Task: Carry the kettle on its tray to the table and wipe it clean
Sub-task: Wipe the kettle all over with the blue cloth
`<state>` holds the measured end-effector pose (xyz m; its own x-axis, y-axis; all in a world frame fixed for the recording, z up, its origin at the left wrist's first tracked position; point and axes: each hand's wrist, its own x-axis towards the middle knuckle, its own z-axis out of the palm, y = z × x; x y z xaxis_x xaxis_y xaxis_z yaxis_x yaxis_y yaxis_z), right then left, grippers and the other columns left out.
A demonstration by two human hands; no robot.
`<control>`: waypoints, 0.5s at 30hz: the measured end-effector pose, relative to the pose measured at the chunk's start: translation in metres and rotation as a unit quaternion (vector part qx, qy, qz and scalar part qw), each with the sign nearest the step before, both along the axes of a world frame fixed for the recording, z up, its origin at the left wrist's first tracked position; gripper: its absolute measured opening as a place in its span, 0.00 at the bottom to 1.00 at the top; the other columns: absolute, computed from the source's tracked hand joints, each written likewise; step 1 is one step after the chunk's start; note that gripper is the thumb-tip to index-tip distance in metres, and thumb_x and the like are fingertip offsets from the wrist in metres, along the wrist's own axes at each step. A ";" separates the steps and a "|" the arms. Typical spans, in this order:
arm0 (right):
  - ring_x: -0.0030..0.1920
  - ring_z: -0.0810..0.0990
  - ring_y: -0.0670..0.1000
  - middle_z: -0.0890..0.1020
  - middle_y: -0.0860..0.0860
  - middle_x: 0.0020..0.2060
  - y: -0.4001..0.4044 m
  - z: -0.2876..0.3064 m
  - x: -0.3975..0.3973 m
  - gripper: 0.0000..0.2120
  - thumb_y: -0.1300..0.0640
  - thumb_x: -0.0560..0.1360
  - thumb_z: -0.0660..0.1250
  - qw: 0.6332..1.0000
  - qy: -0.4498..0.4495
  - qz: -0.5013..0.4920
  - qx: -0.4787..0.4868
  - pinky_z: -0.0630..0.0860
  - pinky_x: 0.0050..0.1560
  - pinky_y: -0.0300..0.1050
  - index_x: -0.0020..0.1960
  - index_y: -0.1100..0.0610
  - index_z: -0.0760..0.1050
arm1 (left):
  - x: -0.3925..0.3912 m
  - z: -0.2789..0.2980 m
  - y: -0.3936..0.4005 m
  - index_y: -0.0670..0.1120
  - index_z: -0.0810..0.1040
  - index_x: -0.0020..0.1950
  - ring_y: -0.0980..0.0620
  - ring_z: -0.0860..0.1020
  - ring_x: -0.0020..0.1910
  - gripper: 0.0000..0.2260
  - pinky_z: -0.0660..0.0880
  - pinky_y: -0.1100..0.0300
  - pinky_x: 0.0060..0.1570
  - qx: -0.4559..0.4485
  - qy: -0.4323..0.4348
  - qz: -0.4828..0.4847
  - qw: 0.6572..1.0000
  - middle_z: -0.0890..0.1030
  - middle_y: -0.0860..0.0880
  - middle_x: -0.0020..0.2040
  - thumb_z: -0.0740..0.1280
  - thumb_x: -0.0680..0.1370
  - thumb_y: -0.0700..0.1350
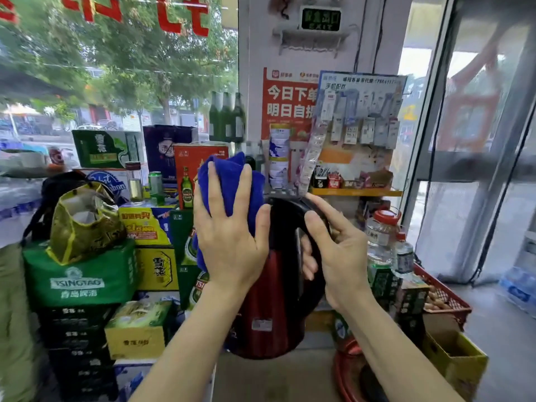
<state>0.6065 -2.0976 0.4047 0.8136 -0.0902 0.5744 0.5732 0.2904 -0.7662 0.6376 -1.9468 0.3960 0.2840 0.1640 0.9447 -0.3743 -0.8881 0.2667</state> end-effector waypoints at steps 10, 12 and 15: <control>0.58 0.82 0.42 0.84 0.40 0.57 -0.008 -0.035 -0.017 0.22 0.59 0.69 0.75 0.960 -0.151 -0.173 -0.161 0.77 0.59 0.36 0.63 0.54 0.79 | 0.019 0.052 0.018 0.69 0.68 0.71 0.59 0.64 0.75 0.17 0.63 0.58 0.69 0.179 0.315 -0.303 0.881 0.68 0.59 0.76 0.55 0.82 0.62; 0.56 0.83 0.42 0.84 0.37 0.55 -0.014 -0.033 -0.020 0.20 0.59 0.69 0.76 0.965 -0.145 -0.172 -0.131 0.78 0.57 0.36 0.61 0.53 0.80 | 0.038 0.063 0.014 0.68 0.71 0.69 0.57 0.69 0.71 0.17 0.66 0.55 0.70 0.153 0.359 -0.307 0.868 0.71 0.59 0.73 0.59 0.81 0.63; 0.54 0.84 0.39 0.84 0.34 0.51 -0.021 -0.033 -0.026 0.19 0.59 0.69 0.75 0.969 -0.130 -0.177 -0.109 0.77 0.55 0.32 0.59 0.51 0.80 | 0.067 0.063 0.019 0.63 0.78 0.65 0.55 0.76 0.65 0.17 0.68 0.52 0.71 0.062 0.439 -0.300 0.845 0.78 0.58 0.67 0.64 0.78 0.64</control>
